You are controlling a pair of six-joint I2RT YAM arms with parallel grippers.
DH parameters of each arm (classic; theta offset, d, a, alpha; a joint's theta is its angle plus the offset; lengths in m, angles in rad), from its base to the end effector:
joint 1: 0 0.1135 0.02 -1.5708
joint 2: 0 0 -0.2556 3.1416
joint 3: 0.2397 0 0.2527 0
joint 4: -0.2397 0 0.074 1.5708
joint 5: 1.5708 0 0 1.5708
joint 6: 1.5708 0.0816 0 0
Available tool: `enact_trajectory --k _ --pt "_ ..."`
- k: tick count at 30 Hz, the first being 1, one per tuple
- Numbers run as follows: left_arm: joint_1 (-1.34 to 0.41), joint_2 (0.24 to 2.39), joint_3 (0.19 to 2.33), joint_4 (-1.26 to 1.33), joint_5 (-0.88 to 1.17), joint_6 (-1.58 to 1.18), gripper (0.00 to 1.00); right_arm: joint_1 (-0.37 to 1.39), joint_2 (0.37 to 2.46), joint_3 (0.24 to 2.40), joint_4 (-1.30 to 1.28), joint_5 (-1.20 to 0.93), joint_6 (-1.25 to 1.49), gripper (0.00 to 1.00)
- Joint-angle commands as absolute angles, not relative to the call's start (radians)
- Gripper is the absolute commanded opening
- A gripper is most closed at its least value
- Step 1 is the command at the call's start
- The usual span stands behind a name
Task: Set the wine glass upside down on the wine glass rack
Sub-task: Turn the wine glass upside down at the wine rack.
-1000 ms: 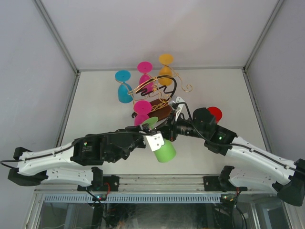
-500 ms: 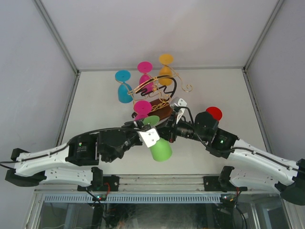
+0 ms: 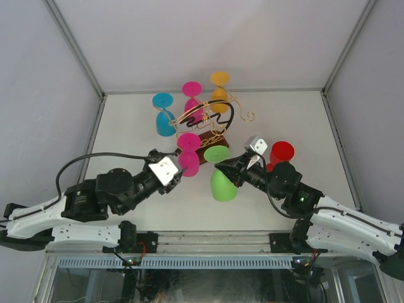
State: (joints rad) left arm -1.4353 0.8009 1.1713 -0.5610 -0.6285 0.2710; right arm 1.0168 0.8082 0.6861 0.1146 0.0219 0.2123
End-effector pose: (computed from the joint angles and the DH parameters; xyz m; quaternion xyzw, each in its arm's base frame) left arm 0.0727 -0.1785 0.4153 0.4231 0.6305 -0.1338 0.6368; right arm 0.1330 0.2116 0.3268 -0.2707 0.6561 0.3998 0.5800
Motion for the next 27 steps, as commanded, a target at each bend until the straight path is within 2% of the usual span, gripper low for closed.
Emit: enact_trajectory --k 1,9,17,23,27 --pt "-1.391 0.755 1.143 -0.536 -0.549 0.129 0.57 1.015 0.769 0.624 0.291 0.104 0.074 0.0" --pt "-1.019 0.704 1.139 -0.522 -0.232 -0.017 0.61 0.912 0.733 0.561 0.35 0.051 0.061 0.0" --pt "-0.718 0.598 1.034 -0.507 -0.012 -0.113 0.63 0.701 0.782 0.492 0.555 -0.108 0.153 0.0" --pt "-0.574 0.53 0.943 -0.5 0.051 -0.165 0.63 0.623 0.892 0.491 0.673 -0.149 0.177 0.0" --pt "-0.553 0.5 0.915 -0.508 0.022 -0.167 0.64 0.594 0.963 0.499 0.737 -0.172 0.187 0.0"
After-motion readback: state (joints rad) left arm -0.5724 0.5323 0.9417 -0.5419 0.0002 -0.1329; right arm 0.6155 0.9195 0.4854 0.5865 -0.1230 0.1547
